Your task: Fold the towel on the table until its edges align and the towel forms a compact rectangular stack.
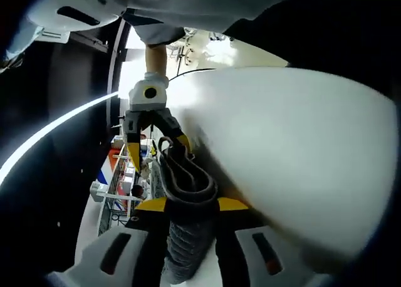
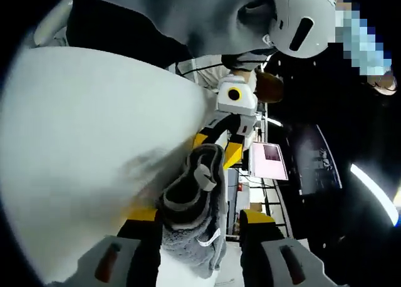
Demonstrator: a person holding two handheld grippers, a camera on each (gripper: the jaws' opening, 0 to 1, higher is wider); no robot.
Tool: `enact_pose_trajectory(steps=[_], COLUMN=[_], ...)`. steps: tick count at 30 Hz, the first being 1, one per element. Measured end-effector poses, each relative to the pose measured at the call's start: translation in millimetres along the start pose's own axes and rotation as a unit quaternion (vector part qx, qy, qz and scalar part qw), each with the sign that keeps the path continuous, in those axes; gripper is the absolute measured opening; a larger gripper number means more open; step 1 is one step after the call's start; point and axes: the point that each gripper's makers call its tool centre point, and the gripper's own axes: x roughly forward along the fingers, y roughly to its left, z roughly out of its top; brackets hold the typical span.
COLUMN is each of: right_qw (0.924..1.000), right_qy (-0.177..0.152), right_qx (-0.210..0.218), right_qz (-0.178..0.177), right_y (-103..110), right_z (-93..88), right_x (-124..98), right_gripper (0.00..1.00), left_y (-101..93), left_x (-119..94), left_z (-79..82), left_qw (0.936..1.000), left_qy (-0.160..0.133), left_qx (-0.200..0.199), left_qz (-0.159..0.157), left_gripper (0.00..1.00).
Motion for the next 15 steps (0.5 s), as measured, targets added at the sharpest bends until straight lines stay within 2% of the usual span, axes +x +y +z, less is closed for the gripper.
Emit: enact_pose_trajectory(steps=[4, 8, 11, 13, 15], right_qw=[0.9994, 0.9989, 0.9983, 0.9954, 0.9923], right_qy=[-0.004, 0.000, 0.006, -0.004, -0.011], right_qx=[-0.001, -0.014, 0.002, 0.073, 0.107], right_qz=[0.033, 0.046, 0.058, 0.062, 0.063], right_y=[16.1, 21.7, 24.4, 19.2, 14.1], right_z=[0.0, 1.0, 3.1, 6.2, 8.4], right_x=[4.7, 4.8, 4.6, 3.8, 2.9], right_gripper=[0.26, 0.18, 0.13, 0.12, 0.11], left_y=[-1.4, -1.5, -3.5, -1.9, 2.3], left_x=[3.7, 5.4, 4.0, 2.5, -1.9], left_z=[1.3, 2.9, 2.9, 2.2, -0.5], left_qw=[0.9999, 0.9998, 0.9983, 0.9939, 0.9857], left_qy=[0.003, -0.001, -0.012, -0.021, -0.032], left_qx=[0.014, 0.000, -0.048, -0.099, -0.159], left_qz=[-0.008, -0.018, -0.033, -0.043, -0.046], left_gripper=[0.23, 0.19, 0.16, 0.15, 0.14])
